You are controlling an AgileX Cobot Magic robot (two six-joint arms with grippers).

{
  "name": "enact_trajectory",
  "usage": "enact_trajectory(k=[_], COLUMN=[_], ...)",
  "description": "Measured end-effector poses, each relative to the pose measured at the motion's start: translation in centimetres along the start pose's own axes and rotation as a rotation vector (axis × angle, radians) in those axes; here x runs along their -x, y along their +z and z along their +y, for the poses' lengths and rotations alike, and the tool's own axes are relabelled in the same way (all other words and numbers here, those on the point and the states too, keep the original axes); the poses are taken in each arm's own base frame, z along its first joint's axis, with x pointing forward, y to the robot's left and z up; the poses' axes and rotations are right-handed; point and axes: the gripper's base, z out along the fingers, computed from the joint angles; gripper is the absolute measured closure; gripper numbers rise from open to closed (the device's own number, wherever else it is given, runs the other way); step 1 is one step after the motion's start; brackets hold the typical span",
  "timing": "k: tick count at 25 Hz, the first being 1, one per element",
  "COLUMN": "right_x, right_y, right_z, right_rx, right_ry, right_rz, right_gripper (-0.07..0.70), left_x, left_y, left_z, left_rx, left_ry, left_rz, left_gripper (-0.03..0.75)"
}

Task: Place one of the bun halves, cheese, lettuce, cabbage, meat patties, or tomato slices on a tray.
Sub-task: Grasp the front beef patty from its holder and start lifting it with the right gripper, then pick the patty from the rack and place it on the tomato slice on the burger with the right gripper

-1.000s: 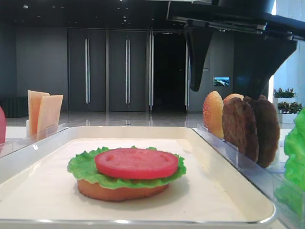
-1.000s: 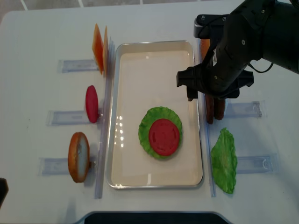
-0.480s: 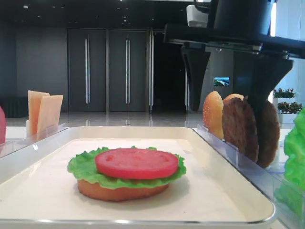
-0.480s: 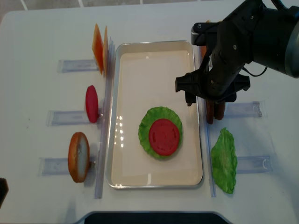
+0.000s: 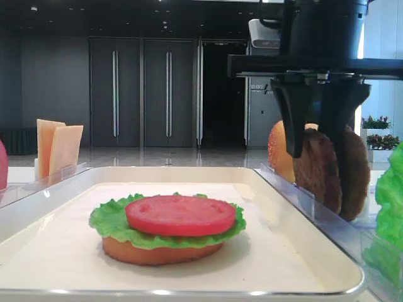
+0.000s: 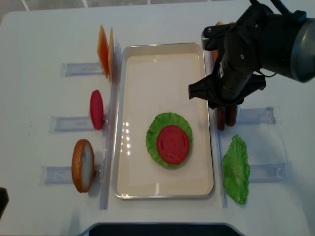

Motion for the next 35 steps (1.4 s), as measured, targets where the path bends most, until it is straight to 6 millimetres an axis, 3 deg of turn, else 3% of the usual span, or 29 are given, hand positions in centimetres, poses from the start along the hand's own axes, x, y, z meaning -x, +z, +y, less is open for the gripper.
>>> enact_trajectory(k=[5, 16, 28, 35], right_x=[0.1, 0.0, -2.0, -3.3], right_y=[0.0, -0.3, -8.6, -10.3], right_z=[-0.3, -0.4, -0.2, 1.9], right_rx=[-0.03, -0.036, 0.217, 0.514], right_ry=[-0.022, -0.024, 0.001, -0.112], right_rz=[-0.01, -0.01, -0.118, -0.064], right_gripper=[0.486, 0.488, 0.489, 0.489], left_x=[0.0, 0.0, 0.0, 0.0], left_y=[0.0, 0.0, 0.0, 0.0], left_z=[0.0, 0.0, 0.0, 0.0], left_rx=[0.0, 0.0, 0.0, 0.0], left_ry=[0.0, 0.0, 0.0, 0.0], left_rz=[0.0, 0.0, 0.0, 0.0], left_gripper=[0.715, 0.715, 0.715, 0.715])
